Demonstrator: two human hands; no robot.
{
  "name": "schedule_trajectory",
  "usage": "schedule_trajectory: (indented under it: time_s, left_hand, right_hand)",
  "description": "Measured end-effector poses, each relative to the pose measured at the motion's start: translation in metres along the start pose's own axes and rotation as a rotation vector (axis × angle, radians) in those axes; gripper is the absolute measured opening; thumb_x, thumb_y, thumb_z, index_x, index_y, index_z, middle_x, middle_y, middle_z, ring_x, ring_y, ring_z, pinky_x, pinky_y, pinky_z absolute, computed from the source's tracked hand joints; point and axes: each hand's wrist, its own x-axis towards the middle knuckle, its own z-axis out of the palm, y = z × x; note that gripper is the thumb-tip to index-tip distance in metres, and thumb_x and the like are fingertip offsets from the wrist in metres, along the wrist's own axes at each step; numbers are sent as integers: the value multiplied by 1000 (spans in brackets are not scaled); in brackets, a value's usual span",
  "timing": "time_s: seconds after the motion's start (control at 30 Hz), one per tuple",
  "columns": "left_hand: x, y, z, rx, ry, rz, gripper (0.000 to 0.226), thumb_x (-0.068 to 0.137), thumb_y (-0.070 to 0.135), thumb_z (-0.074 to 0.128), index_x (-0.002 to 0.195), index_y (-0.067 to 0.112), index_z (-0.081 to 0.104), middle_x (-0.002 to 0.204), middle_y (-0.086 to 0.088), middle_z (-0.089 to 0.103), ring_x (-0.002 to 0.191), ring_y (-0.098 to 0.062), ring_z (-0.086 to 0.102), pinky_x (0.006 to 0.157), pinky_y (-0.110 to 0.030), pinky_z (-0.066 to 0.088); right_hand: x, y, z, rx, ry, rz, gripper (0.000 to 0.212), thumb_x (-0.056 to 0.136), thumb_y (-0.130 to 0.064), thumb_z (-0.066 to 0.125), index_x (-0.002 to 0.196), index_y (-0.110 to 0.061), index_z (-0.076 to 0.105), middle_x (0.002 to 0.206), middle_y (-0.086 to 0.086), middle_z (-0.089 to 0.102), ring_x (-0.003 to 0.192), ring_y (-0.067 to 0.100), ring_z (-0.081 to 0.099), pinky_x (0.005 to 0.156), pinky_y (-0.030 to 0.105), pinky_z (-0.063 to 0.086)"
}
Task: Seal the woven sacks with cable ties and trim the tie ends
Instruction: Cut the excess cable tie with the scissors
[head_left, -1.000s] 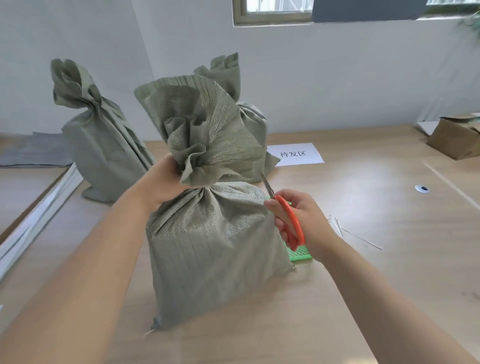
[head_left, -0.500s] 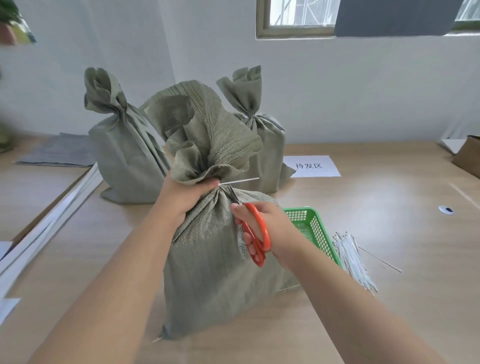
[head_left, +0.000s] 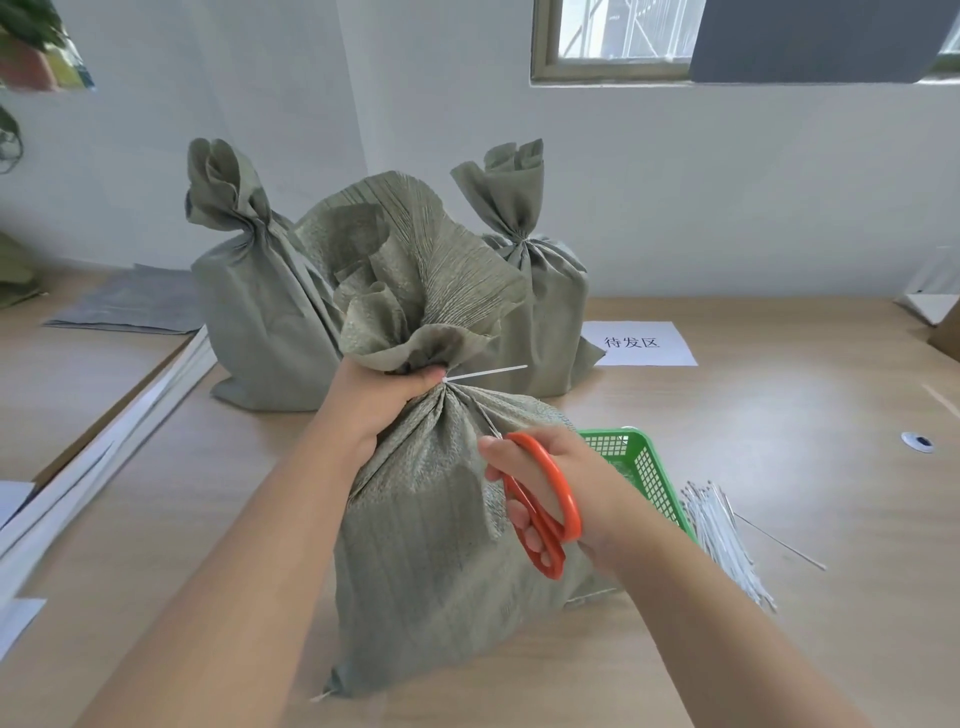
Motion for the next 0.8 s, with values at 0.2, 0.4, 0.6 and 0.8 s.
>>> schedule_trajectory:
  time_s: [0.2, 0.4, 0.6, 0.8]
  left_hand:
    - [0, 2, 0, -16, -34, 18, 28, 77, 4, 84, 103, 14, 78, 100, -3, 79, 99, -16, 73, 88, -29, 56]
    - [0, 3, 0, -37, -41, 11, 25, 77, 2, 83, 92, 21, 79, 95, -1, 79, 98, -15, 73, 95, -32, 55]
    - [2, 3, -2, -32, -41, 32, 29, 76, 2, 84, 99, 17, 77, 99, -2, 79, 98, -15, 73, 87, -28, 56]
    - [1, 2, -1, -45, -52, 9, 26, 76, 3, 84, 93, 21, 78, 94, 0, 80, 92, -11, 74, 78, -23, 55]
  right_hand:
    - [14, -7, 3, -6, 68, -8, 32, 98, -36, 56, 92, -5, 60, 54, 9, 52, 39, 21, 47, 42, 25, 41]
    - [21, -12, 5, 1, 69, 18, 30, 98, -37, 57, 93, -7, 60, 54, 9, 51, 38, 21, 47, 39, 21, 39]
    - [17, -12, 7, -22, 39, 16, 33, 98, -37, 57, 93, -5, 59, 54, 9, 52, 37, 21, 47, 43, 27, 43]
    - [25, -14, 11, -32, 50, 24, 32, 96, -37, 58, 89, -7, 60, 54, 10, 53, 39, 21, 48, 40, 23, 43]
